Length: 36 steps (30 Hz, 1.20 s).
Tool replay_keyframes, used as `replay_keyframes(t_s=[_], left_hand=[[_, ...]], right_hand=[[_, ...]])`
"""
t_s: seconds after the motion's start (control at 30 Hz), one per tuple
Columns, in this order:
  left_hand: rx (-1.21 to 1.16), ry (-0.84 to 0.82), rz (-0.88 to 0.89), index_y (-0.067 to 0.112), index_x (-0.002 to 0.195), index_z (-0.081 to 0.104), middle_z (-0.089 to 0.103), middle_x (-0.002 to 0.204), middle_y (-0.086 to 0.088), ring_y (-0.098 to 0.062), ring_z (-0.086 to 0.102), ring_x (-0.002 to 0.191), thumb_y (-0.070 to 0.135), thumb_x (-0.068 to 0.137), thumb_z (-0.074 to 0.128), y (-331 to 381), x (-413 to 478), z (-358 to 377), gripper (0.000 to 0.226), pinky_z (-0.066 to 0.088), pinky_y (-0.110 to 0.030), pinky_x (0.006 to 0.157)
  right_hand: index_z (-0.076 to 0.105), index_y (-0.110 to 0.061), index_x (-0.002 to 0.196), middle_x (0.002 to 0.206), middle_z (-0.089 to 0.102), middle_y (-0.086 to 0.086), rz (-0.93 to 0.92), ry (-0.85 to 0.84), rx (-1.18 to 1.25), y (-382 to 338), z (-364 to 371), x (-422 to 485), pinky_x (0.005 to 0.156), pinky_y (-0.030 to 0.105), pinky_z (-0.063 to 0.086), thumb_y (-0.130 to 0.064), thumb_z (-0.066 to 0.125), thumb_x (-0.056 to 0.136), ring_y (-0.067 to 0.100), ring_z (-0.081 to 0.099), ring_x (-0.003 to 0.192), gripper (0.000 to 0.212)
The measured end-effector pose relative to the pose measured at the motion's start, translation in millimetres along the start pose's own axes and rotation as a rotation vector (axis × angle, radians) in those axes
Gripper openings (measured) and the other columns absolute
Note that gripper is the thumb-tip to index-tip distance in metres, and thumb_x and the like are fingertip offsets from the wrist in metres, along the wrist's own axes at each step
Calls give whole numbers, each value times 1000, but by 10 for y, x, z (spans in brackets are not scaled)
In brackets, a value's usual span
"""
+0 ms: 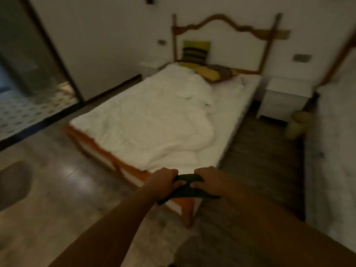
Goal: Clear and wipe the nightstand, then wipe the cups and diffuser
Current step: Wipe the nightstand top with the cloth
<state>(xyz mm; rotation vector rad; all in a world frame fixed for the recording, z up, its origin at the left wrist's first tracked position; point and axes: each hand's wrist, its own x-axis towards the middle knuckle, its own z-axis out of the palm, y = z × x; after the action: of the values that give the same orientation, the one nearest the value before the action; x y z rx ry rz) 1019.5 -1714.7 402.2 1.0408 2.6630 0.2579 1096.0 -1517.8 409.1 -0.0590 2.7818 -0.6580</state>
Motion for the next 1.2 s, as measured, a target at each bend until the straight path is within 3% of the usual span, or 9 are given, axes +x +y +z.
replay_keyframes(t_s=[0.17,0.37,0.47,0.57,0.73,0.9,1.07,1.2], left_hand=[[23,-29,274,23,78,49,47,64,6,-12,50,59,64,90,43,737,1302,-167,43,39,-29,58],[33,22,503,27,76,48,44,62,12,-4,45,55,68,87,44,1414,2819,-450,42,32,-21,51],[-1,34,561,28,80,50,45,65,13,-2,46,57,67,87,47,1555,3562,-622,40,33,-20,53],[-13,40,613,31,80,48,45,65,15,0,46,57,66,87,47,1680,4337,-780,36,34,-19,54],[-10,15,674,37,75,42,47,66,14,0,47,59,67,85,48,1919,5349,-921,32,36,-17,55],[2,-69,685,33,84,52,54,72,13,-2,54,64,68,83,50,2361,6486,-907,35,42,-17,59],[26,-104,655,33,86,49,51,76,13,-2,50,68,61,86,53,3051,7797,-959,29,36,-19,60],[41,-108,627,32,89,49,49,77,13,-1,47,68,57,88,54,3500,8593,-1077,26,37,-20,62]], right_hand=[[57,-26,96,89,61,-4,240,144,11,1010,-594,-154,74,31,49,-56,51,90,13,57,80,31],[57,-30,93,92,64,-3,435,278,-70,2088,-1386,96,66,27,38,-54,50,92,12,53,75,25],[59,-30,93,83,58,-8,496,309,-77,2525,-1819,401,60,24,36,-57,49,92,9,52,71,29],[60,-30,93,80,57,-10,551,371,-53,2991,-2224,787,58,21,36,-58,50,90,8,55,72,30],[61,-31,94,82,62,-9,609,428,-16,3688,-2613,1203,69,28,49,-62,51,86,8,58,74,34],[49,-42,81,73,53,-16,598,365,27,4667,-3157,1545,59,18,34,-59,54,87,-1,51,69,19],[46,-41,81,72,49,-17,593,393,14,5931,-3863,1919,58,18,32,-53,56,88,-1,48,68,18],[56,-33,92,78,52,-14,584,361,28,6699,-4367,2168,65,21,37,-47,58,90,4,52,73,15]])
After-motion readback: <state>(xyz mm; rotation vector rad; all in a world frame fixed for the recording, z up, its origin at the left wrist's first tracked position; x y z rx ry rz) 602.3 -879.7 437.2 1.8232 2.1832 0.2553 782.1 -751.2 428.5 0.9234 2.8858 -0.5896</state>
